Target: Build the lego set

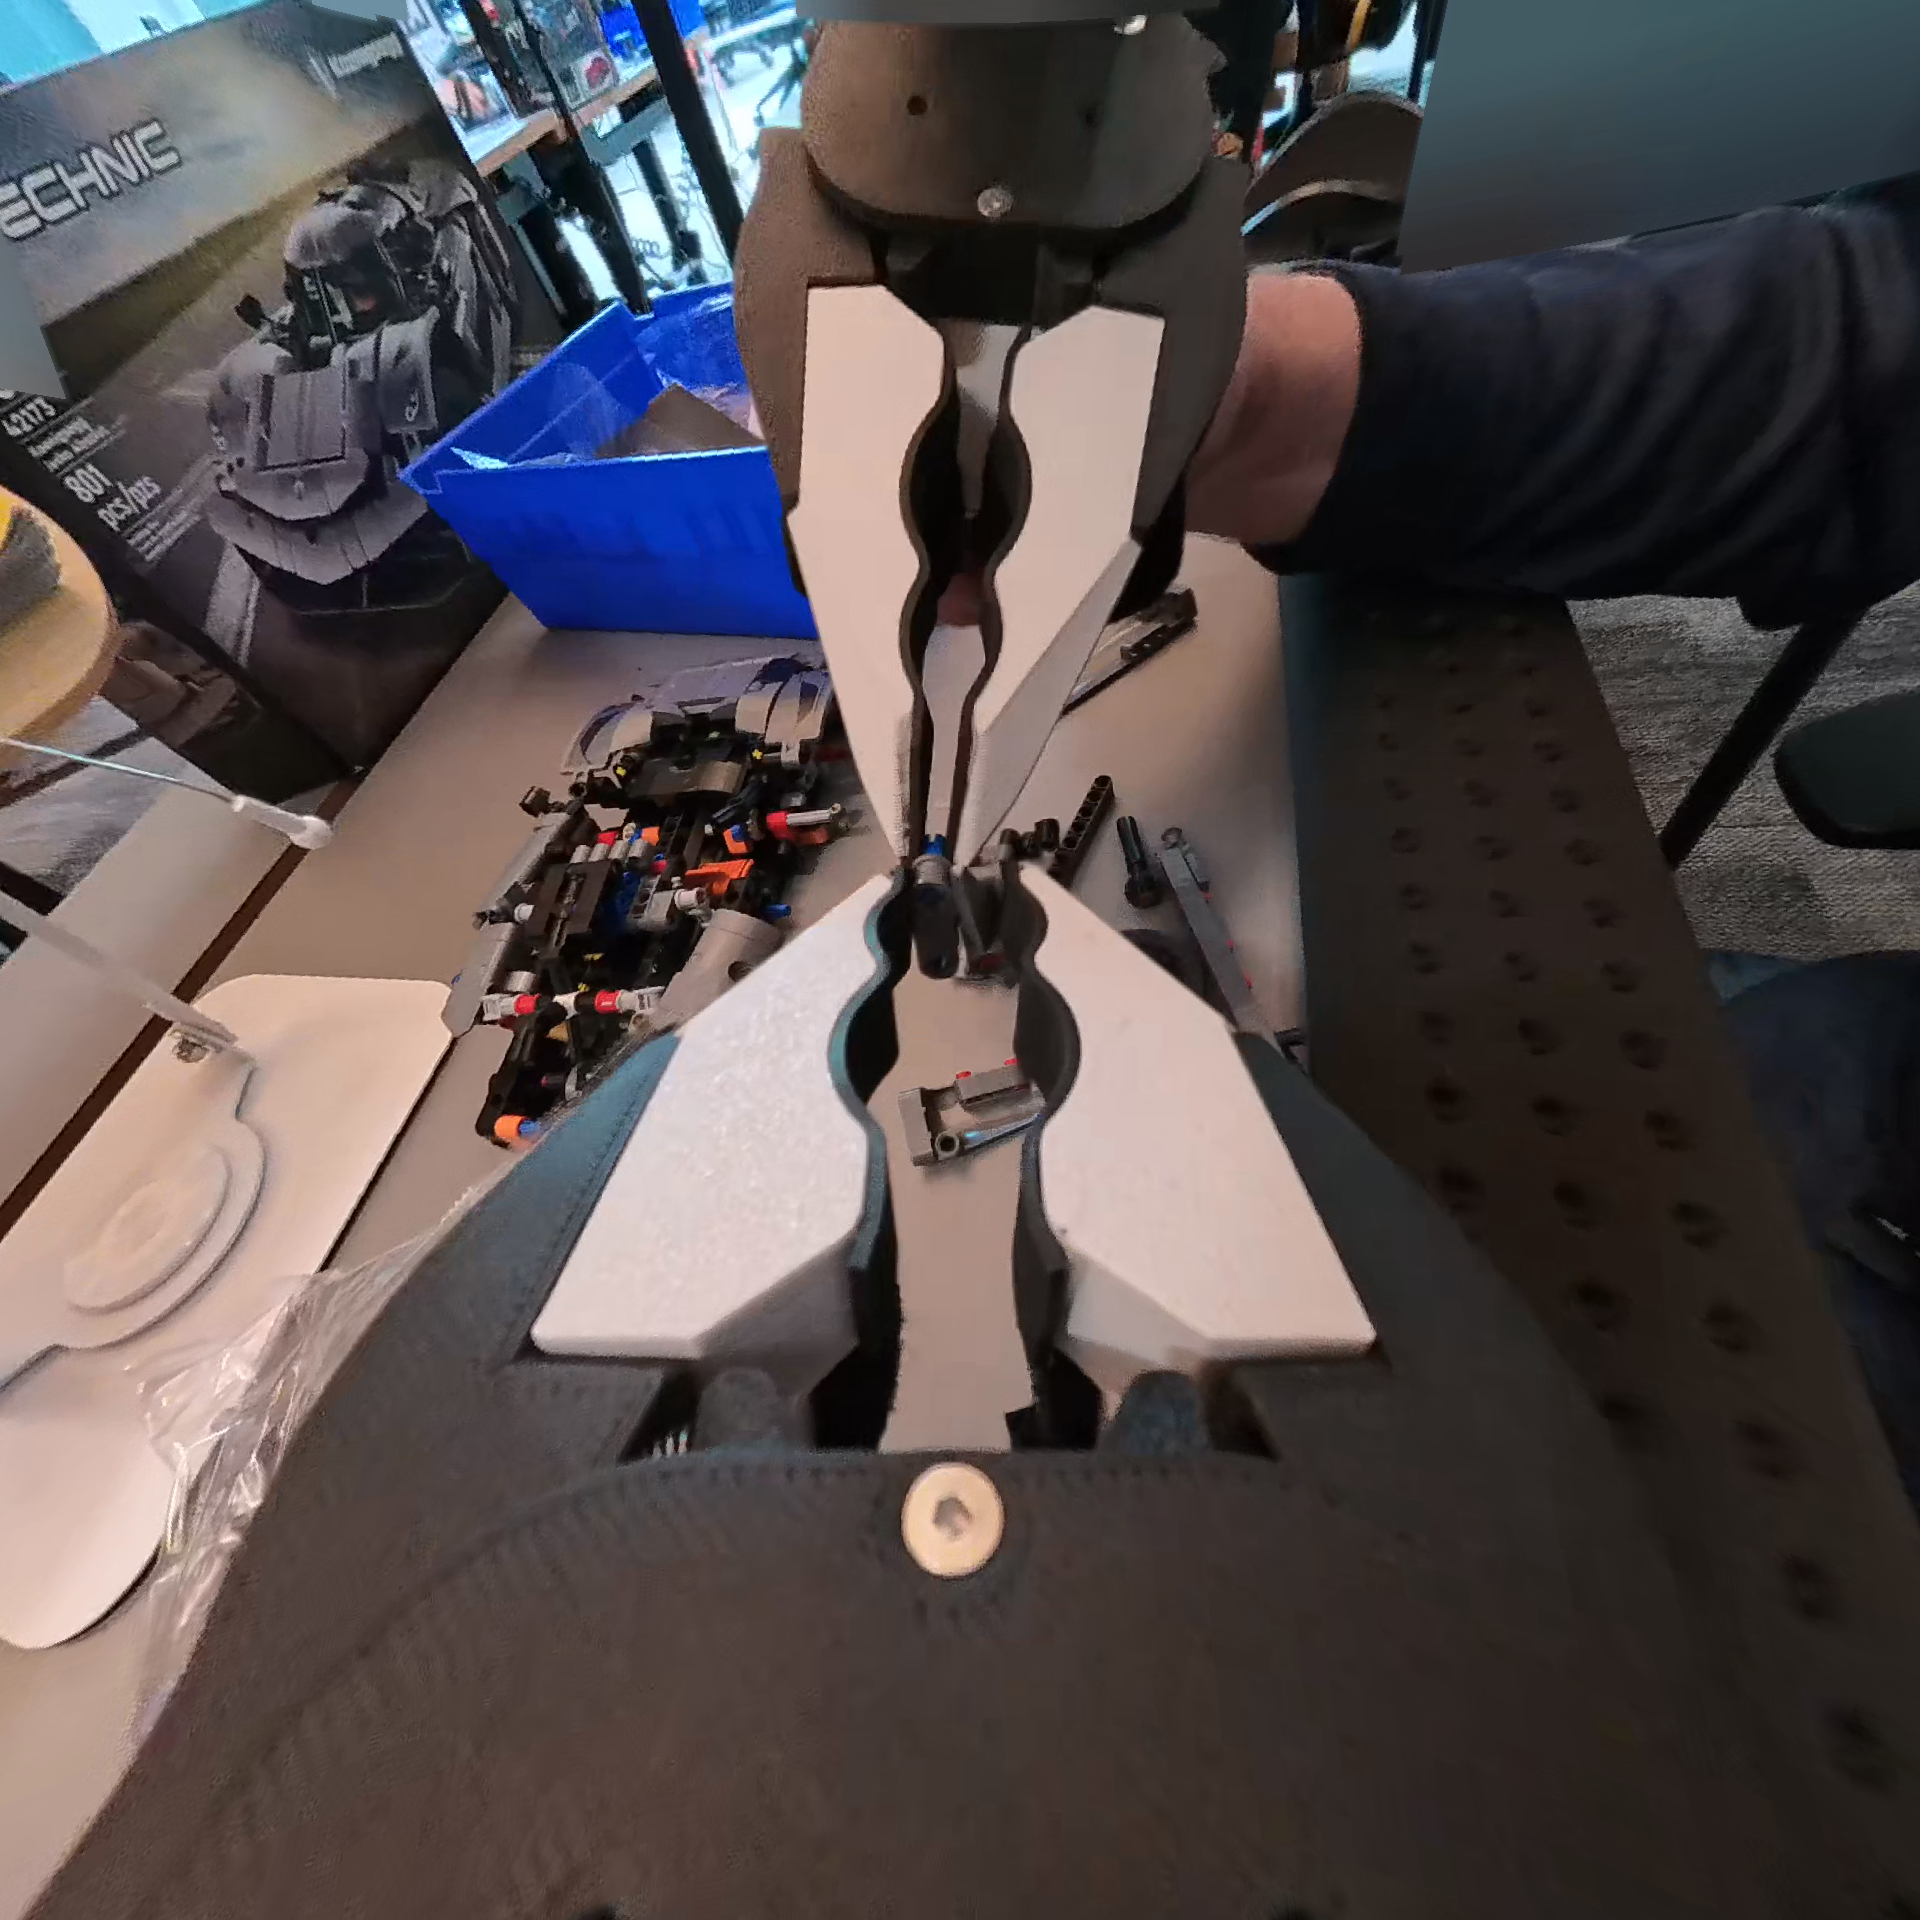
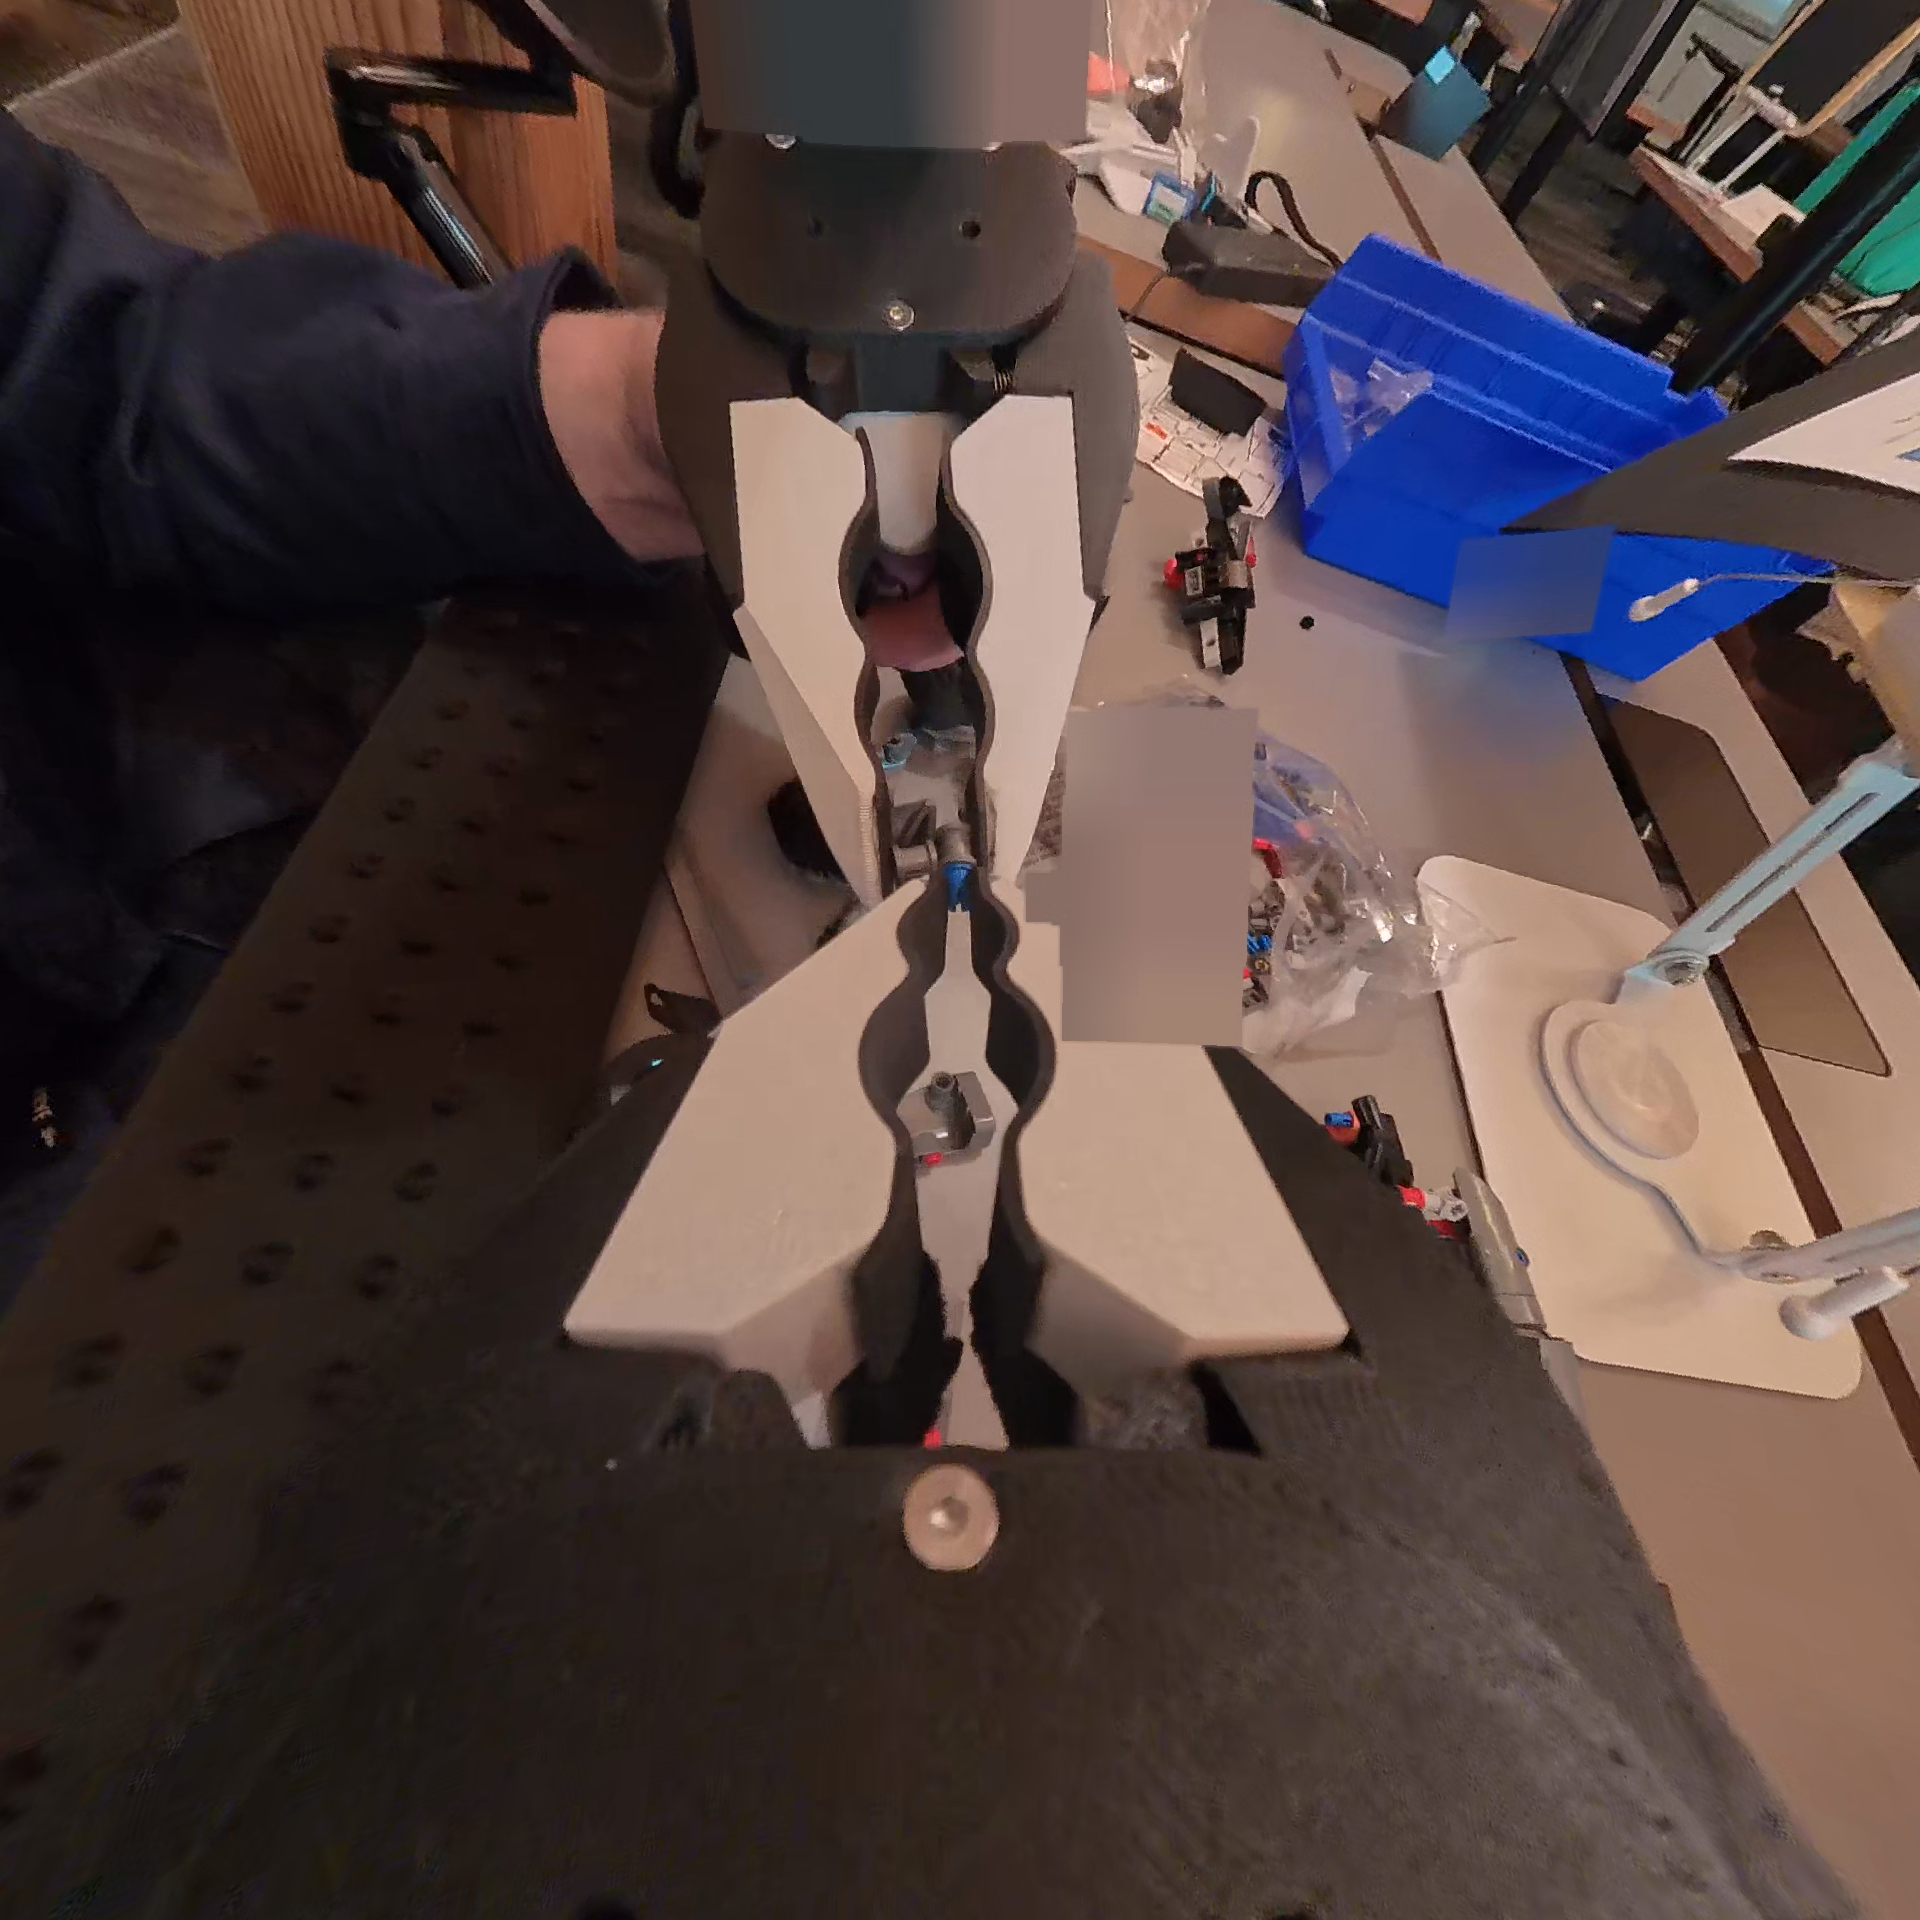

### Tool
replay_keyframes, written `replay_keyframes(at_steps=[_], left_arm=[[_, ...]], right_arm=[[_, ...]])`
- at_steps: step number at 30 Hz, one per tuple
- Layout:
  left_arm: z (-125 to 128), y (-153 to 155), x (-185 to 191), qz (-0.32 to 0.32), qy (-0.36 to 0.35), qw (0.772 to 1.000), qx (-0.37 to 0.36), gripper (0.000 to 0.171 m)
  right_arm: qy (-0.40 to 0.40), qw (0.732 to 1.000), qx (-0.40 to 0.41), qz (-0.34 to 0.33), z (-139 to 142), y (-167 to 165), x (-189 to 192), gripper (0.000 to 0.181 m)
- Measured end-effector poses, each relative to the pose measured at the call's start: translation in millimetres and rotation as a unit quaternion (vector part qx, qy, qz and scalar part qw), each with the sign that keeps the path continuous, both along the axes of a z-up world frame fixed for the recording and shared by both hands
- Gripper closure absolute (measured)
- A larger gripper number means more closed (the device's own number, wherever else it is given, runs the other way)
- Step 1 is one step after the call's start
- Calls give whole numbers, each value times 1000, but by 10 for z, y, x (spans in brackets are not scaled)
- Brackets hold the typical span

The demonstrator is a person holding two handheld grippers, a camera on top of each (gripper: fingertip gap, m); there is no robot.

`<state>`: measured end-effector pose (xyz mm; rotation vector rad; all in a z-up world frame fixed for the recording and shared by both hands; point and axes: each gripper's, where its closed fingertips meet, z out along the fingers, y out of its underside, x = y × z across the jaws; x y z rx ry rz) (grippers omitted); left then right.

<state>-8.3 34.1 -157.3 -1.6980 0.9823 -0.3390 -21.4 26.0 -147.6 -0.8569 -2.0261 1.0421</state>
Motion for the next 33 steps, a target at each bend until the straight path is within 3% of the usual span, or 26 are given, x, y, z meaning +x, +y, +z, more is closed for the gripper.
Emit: replay_keyframes(at_steps=[12,14,16,17,21,24,26,28,29,33], left_arm=[[133,-142,93,-30,-12,999,18,158],[280,-176,-40,-24,-46,998,30,158],[578,-250,-392,0,-129,990,59,159],[611,-257,-434,7,-128,989,68,159],[473,-102,-405,34,-88,994,58,158],[650,-122,-539,44,-149,985,75,159],[661,-91,-593,62,-153,983,79,159],[623,-77,-562,60,-149,984,70,159],[596,-63,-569,66,-140,986,69,159],[563,-62,-638,77,-143,985,61,158]], right_arm=[[7,999,-20,42,109,-95,142,179],[19,1000,-14,-4,196,206,233,179],[55,995,-78,-4,461,382,413,180],[45,996,-70,-9,445,408,414,180],[-3,999,-42,-20,107,274,153,180],[-80,996,-9,-39,-302,233,-128,179],[-103,992,14,-66,-496,256,-393,179],[-96,987,54,-118,-594,380,-685,178],[-102,984,65,-134,-646,424,-770,168],[-107,983,58,-140,-656,459,-771,163]])
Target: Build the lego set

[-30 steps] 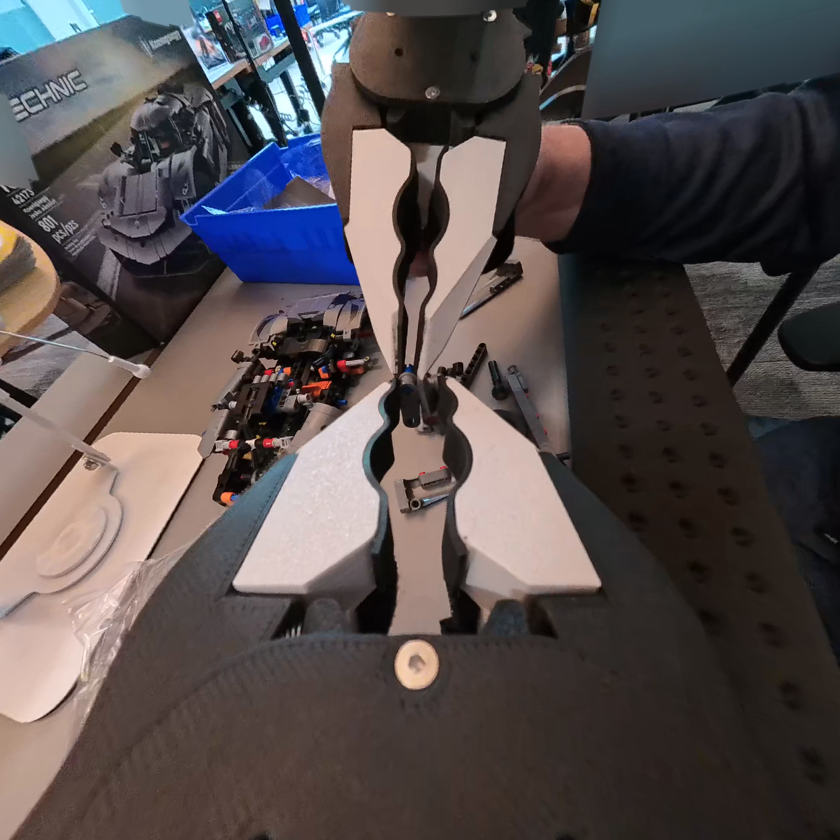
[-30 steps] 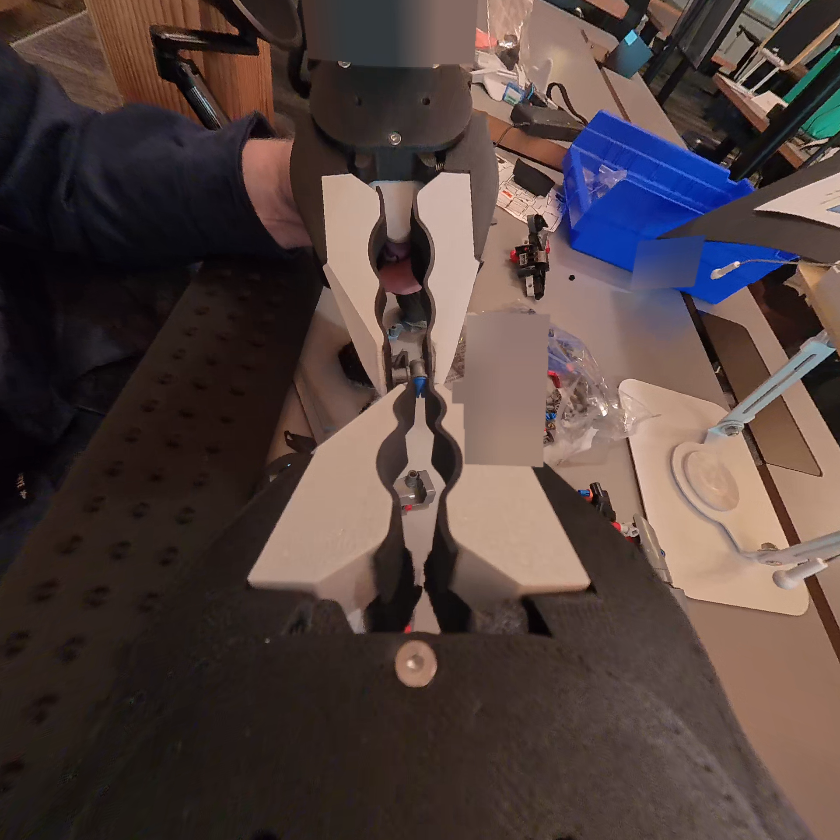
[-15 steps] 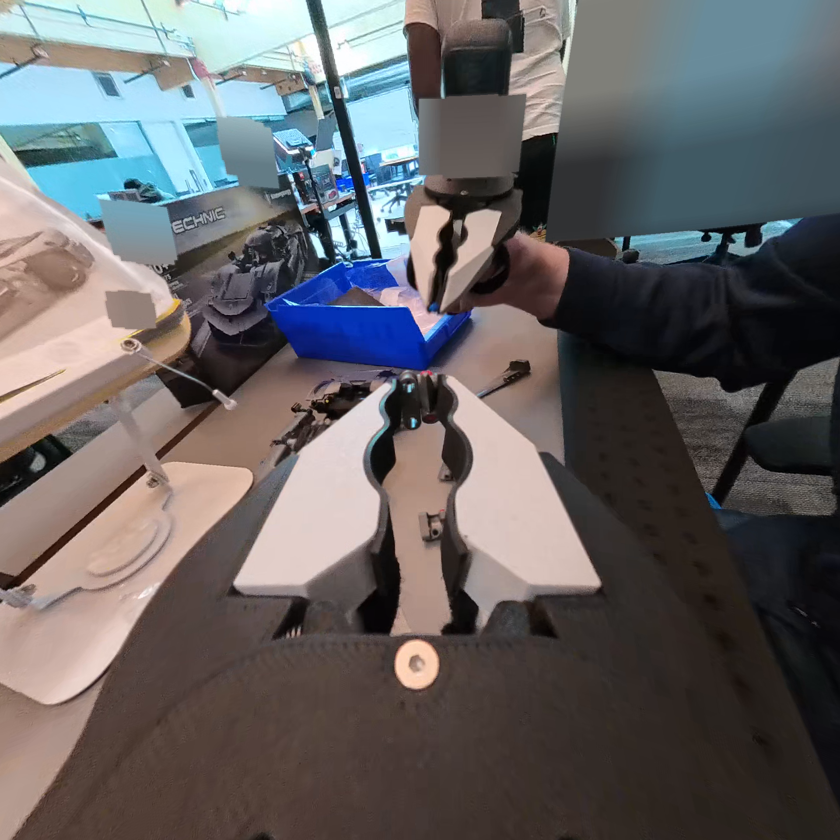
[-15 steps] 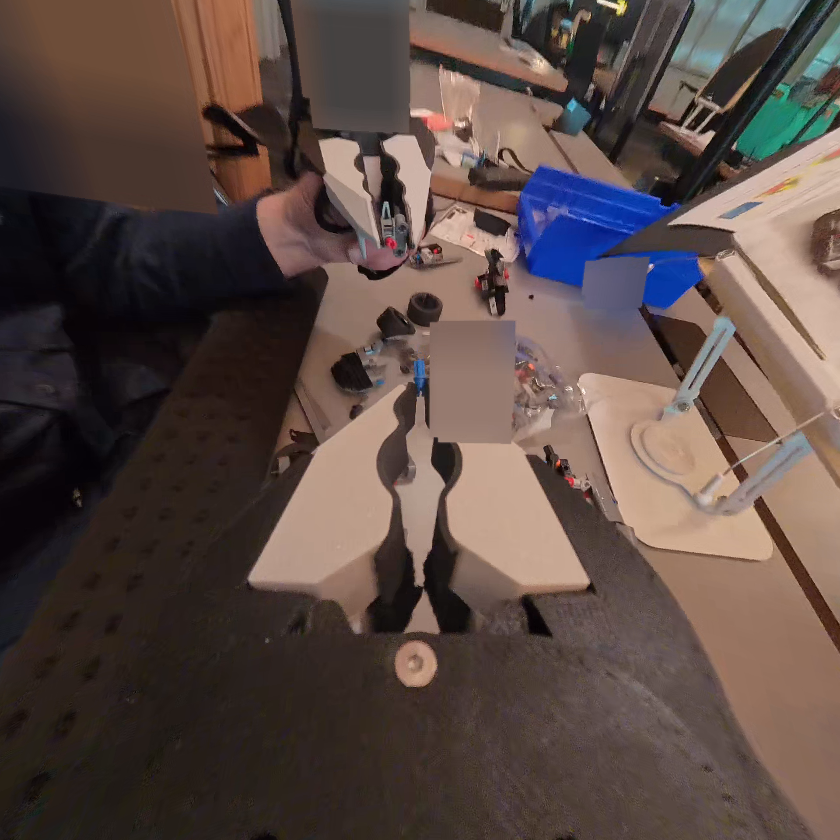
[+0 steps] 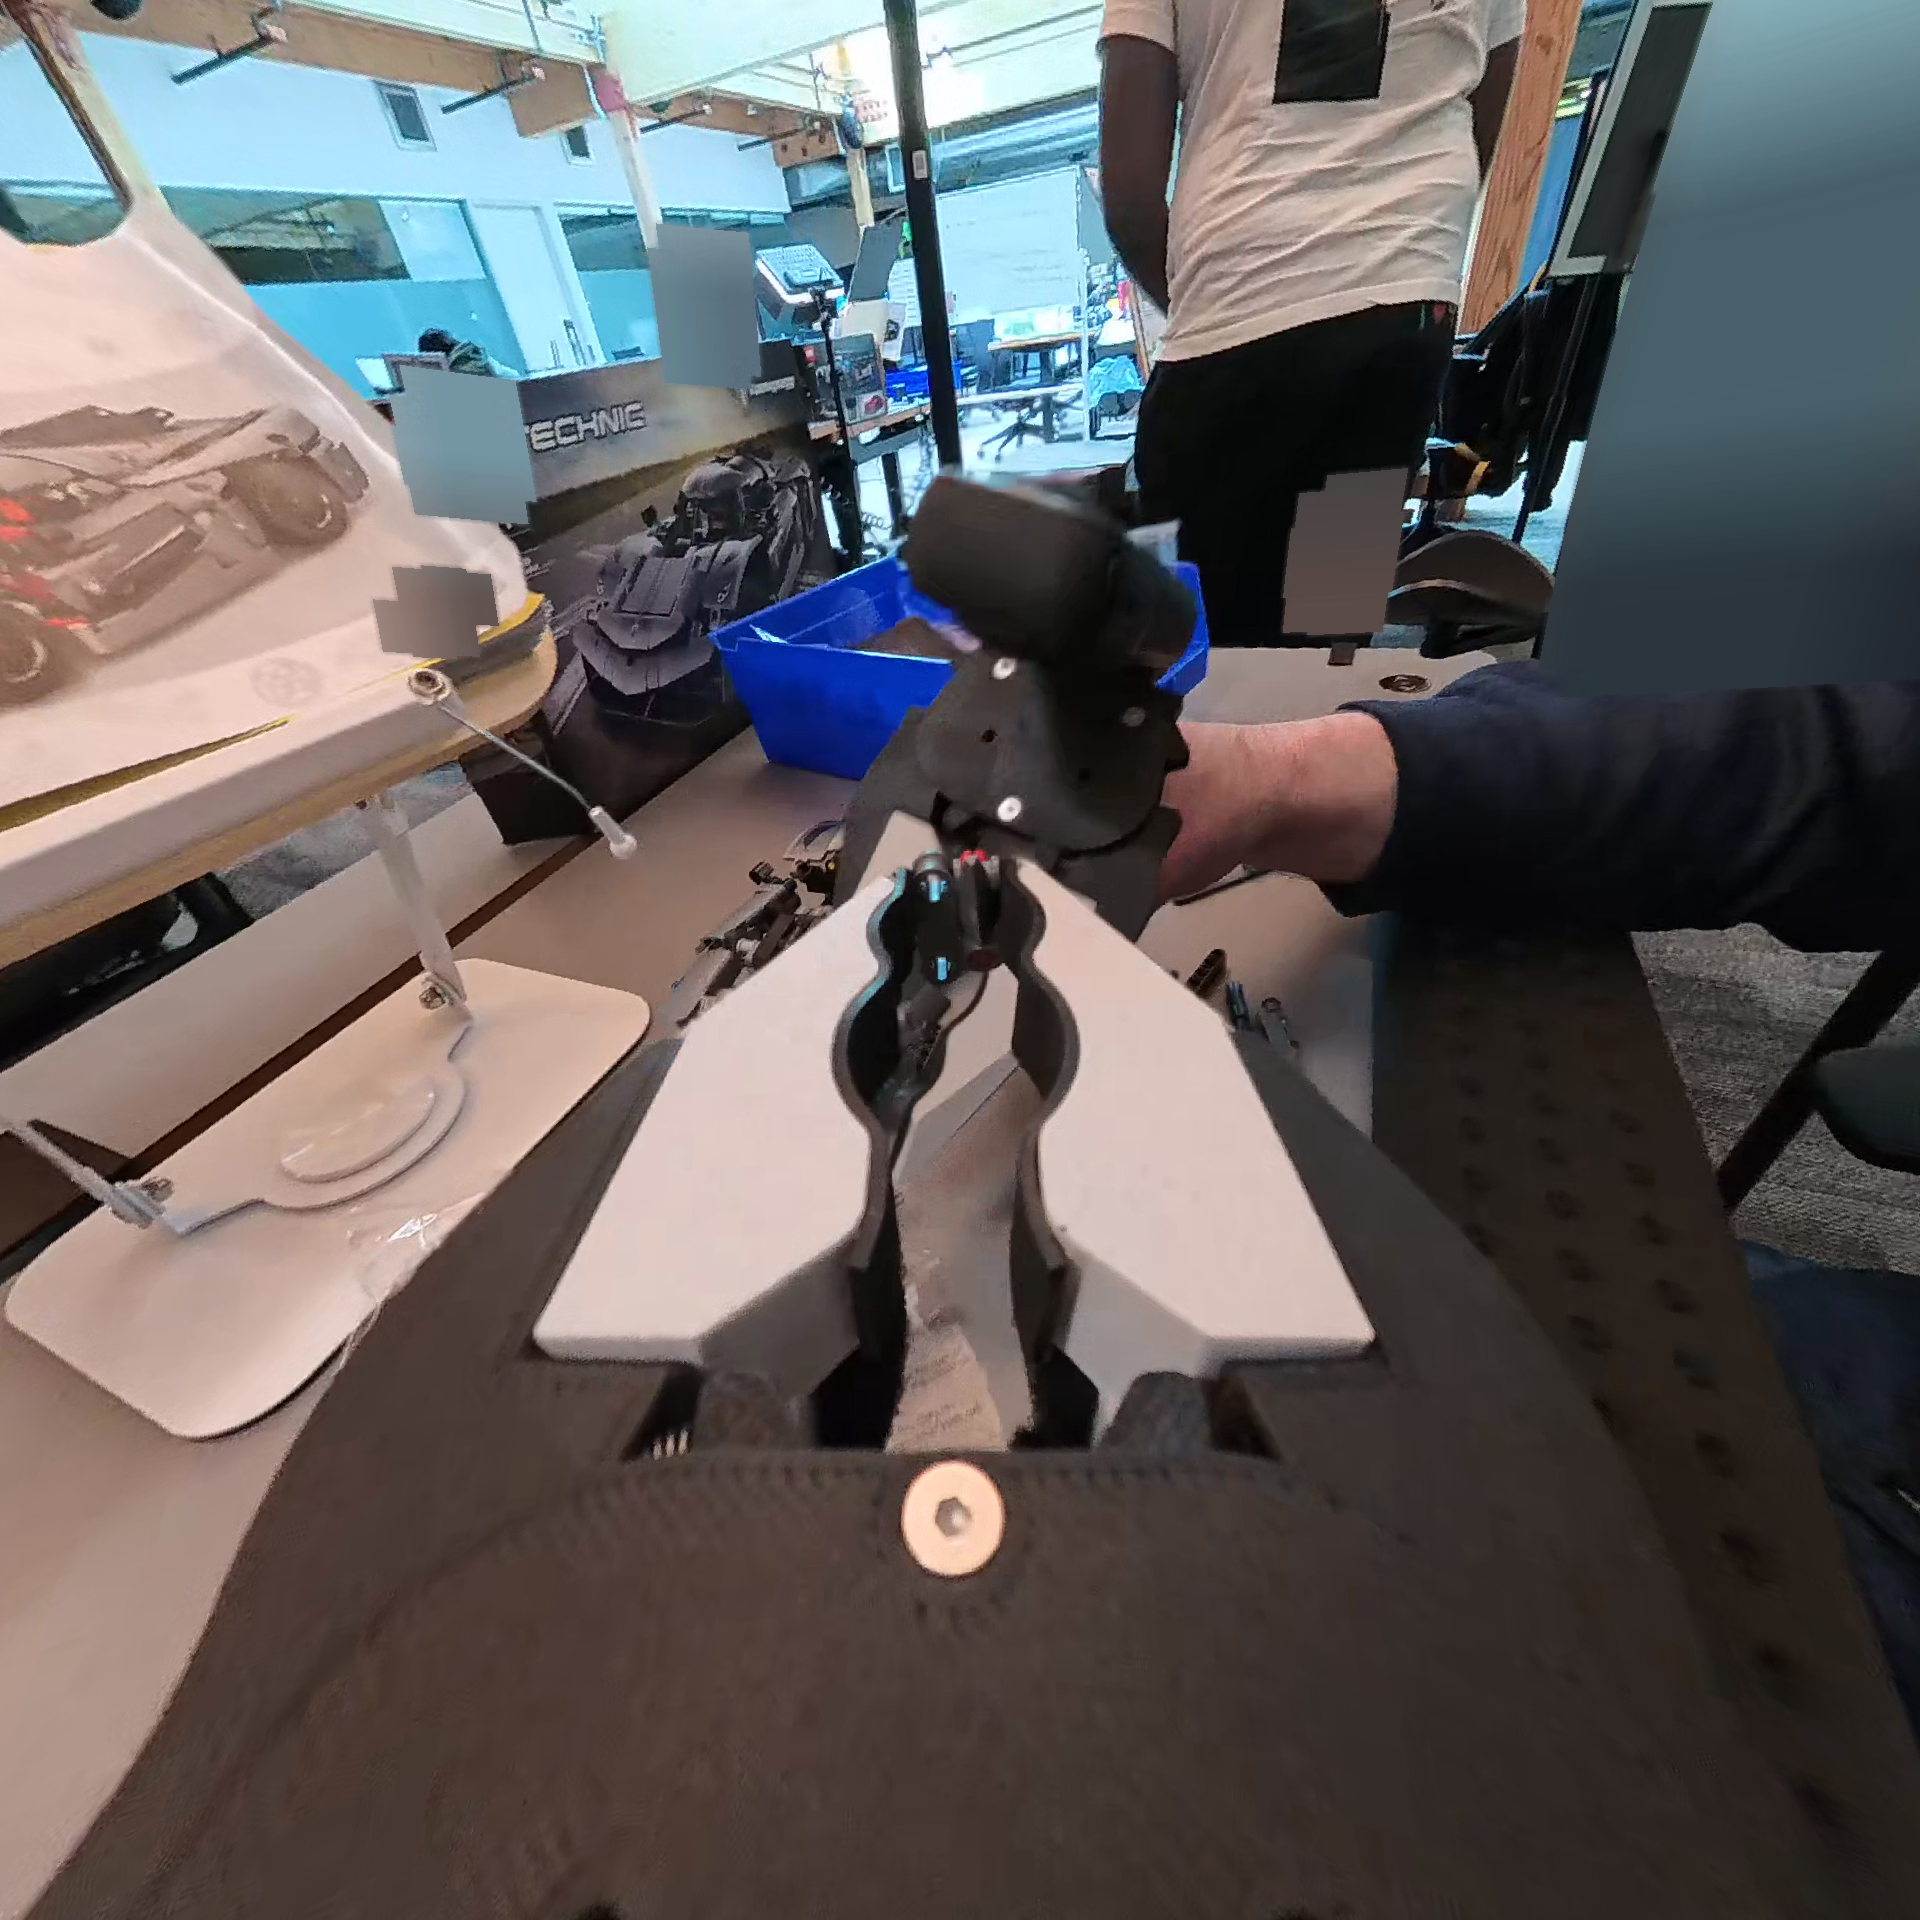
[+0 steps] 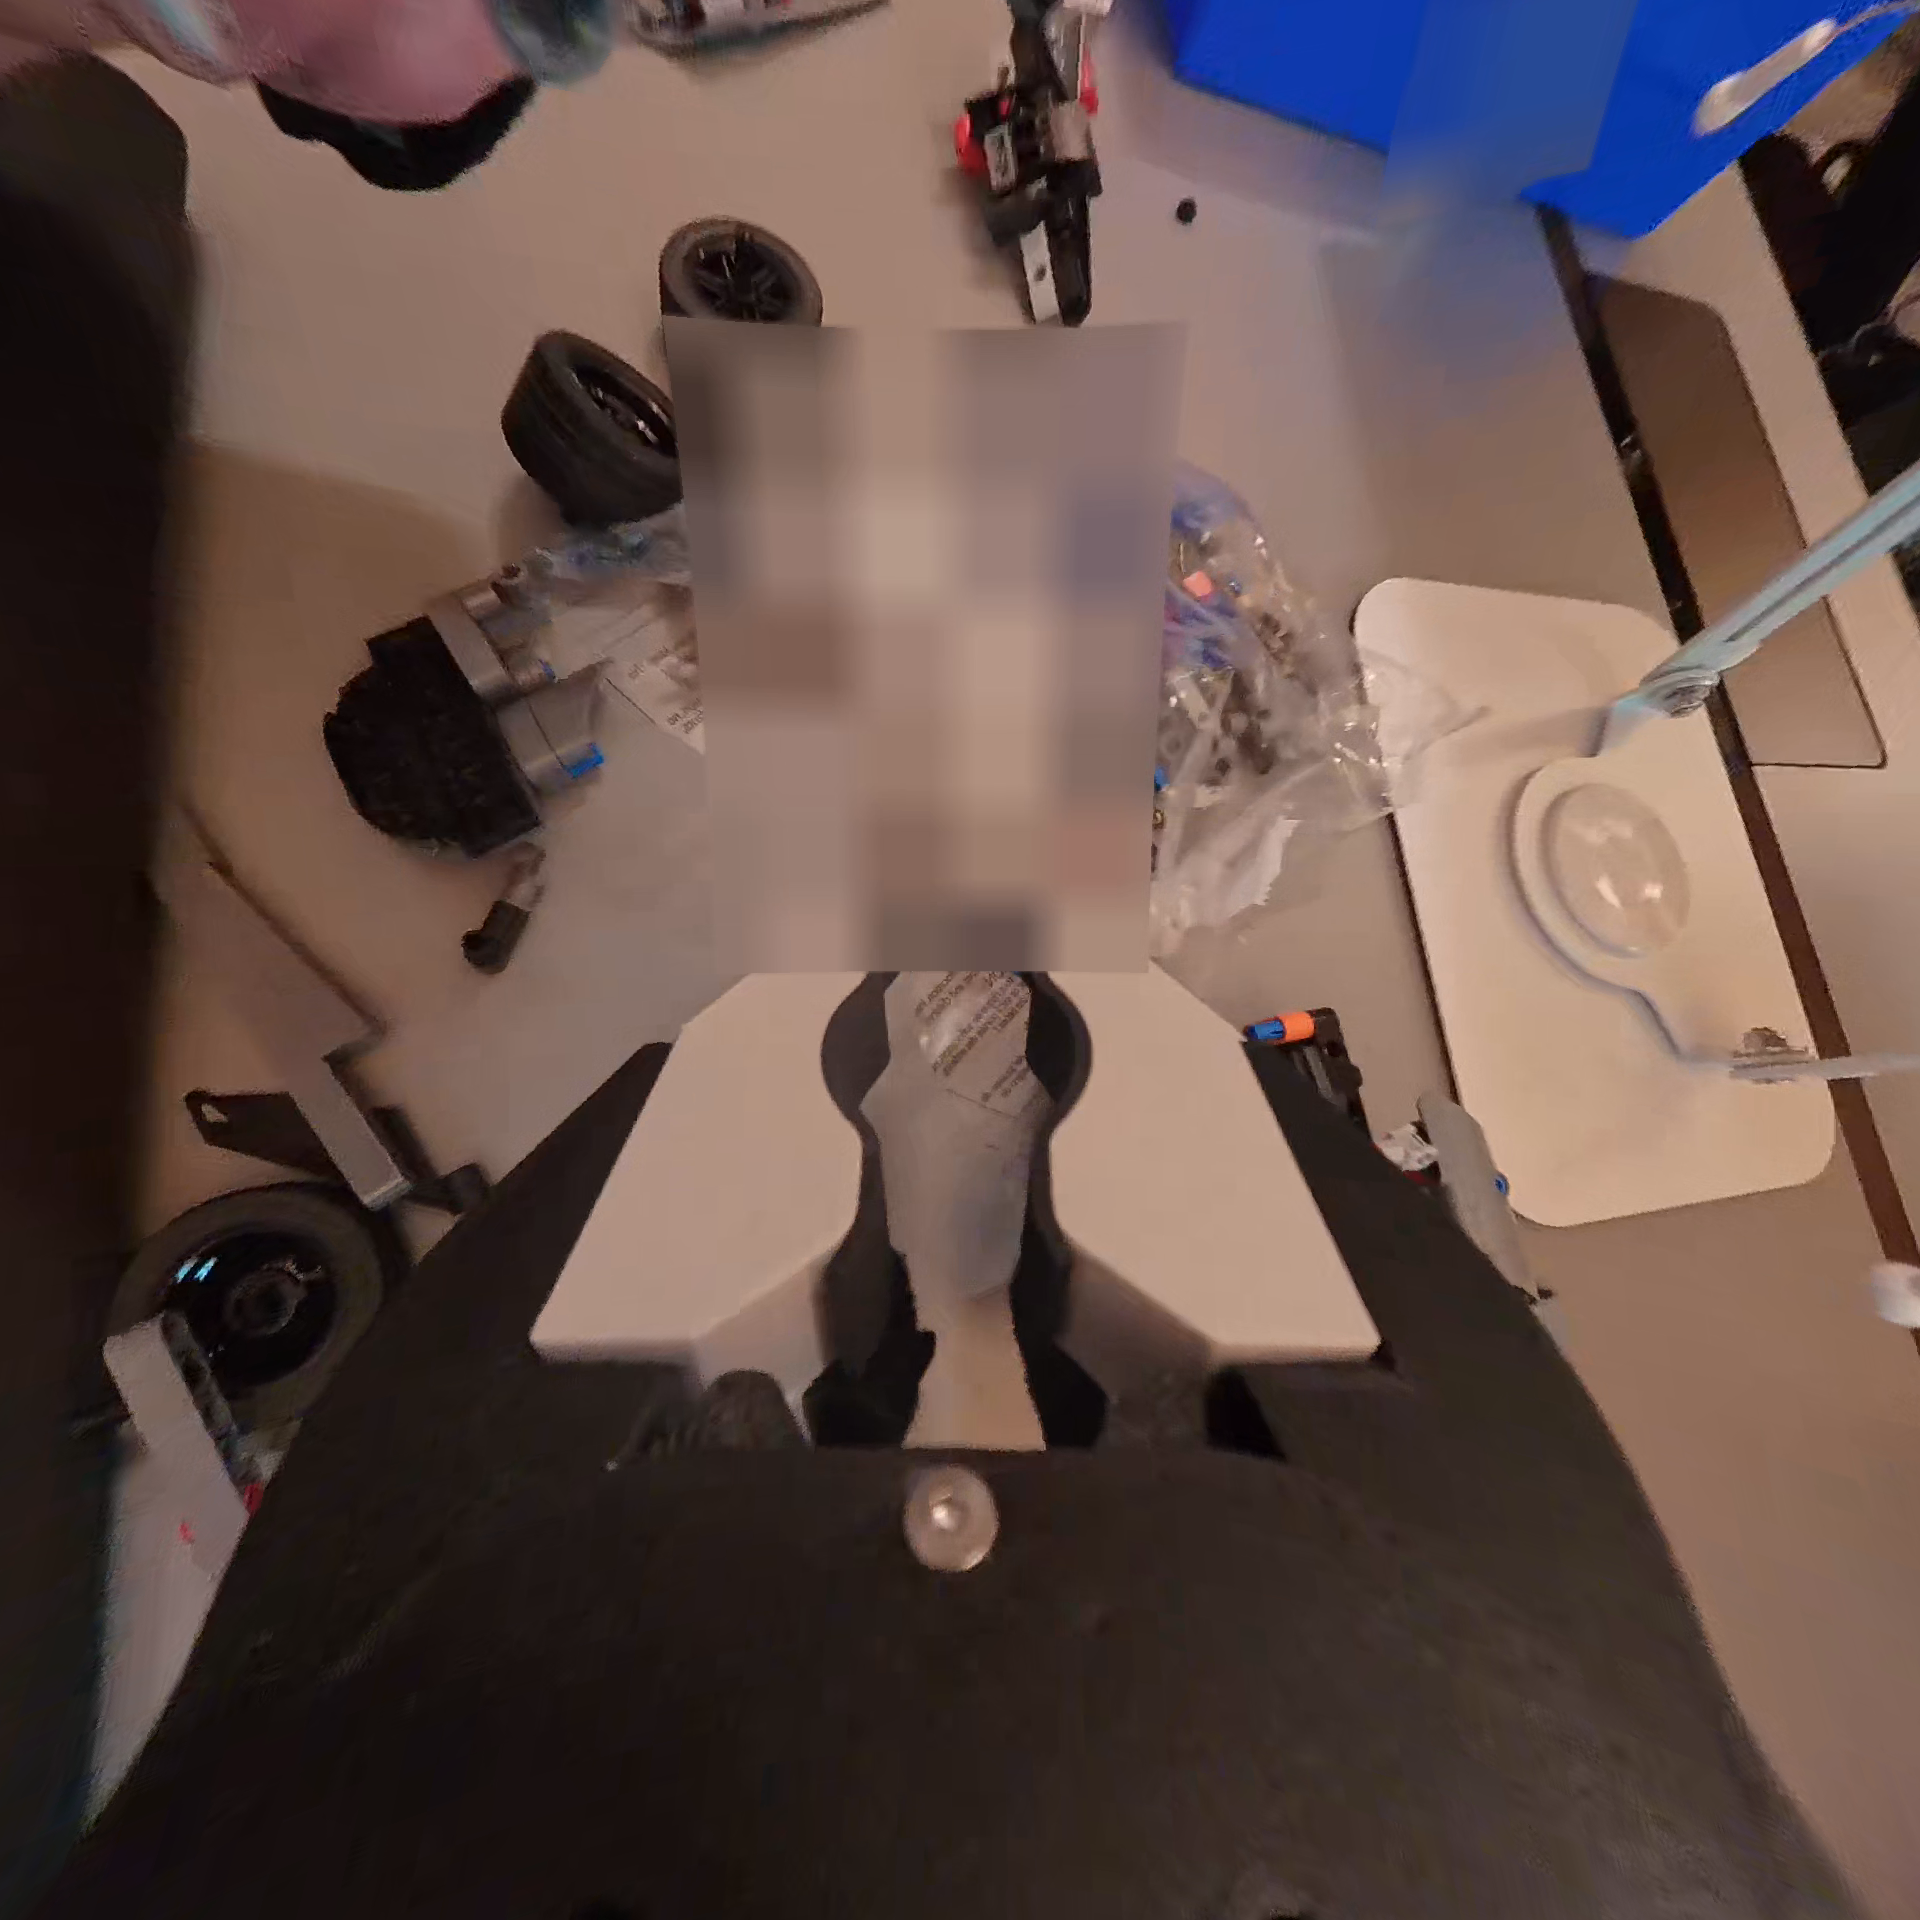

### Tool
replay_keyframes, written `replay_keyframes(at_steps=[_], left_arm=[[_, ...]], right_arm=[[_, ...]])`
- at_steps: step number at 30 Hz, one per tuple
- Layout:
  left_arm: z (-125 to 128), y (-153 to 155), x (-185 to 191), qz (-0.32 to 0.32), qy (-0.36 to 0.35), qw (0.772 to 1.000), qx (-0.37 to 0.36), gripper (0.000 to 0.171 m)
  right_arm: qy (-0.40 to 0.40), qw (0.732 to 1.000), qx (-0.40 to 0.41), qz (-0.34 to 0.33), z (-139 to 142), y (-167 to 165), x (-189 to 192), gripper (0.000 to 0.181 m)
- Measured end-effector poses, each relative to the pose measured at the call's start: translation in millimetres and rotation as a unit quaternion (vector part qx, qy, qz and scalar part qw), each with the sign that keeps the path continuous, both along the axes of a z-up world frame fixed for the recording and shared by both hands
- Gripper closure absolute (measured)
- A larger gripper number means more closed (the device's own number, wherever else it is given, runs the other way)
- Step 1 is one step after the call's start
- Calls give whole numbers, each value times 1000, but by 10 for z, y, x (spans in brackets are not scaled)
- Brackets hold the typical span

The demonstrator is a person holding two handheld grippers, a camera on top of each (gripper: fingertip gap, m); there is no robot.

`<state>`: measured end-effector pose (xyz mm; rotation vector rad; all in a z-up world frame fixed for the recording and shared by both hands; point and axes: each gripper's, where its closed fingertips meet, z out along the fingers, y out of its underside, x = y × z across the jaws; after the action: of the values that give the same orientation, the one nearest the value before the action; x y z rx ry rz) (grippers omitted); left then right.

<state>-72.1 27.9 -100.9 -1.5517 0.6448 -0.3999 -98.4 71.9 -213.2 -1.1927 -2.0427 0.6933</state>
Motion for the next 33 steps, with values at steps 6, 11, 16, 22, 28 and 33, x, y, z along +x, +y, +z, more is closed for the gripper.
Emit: replay_keyframes(at_steps=[6,11,16,22,28,33], left_arm=[[-66,24,18,3,17,1000,-8,158],[-139,49,122,-4,41,999,-12,158],[-199,62,187,-9,61,998,-16,158],[-194,67,238,13,131,991,33,159],[-178,71,290,37,205,974,89,159],[-214,100,284,51,236,965,100,159]], right_arm=[[86,991,-94,30,500,0,207,161],[163,974,-107,111,856,-327,355,163],[182,962,-134,151,955,-503,410,164],[151,949,-231,153,958,-483,464,171],[118,915,-352,155,985,-453,487,171],[95,900,-398,153,948,-462,476,178]])
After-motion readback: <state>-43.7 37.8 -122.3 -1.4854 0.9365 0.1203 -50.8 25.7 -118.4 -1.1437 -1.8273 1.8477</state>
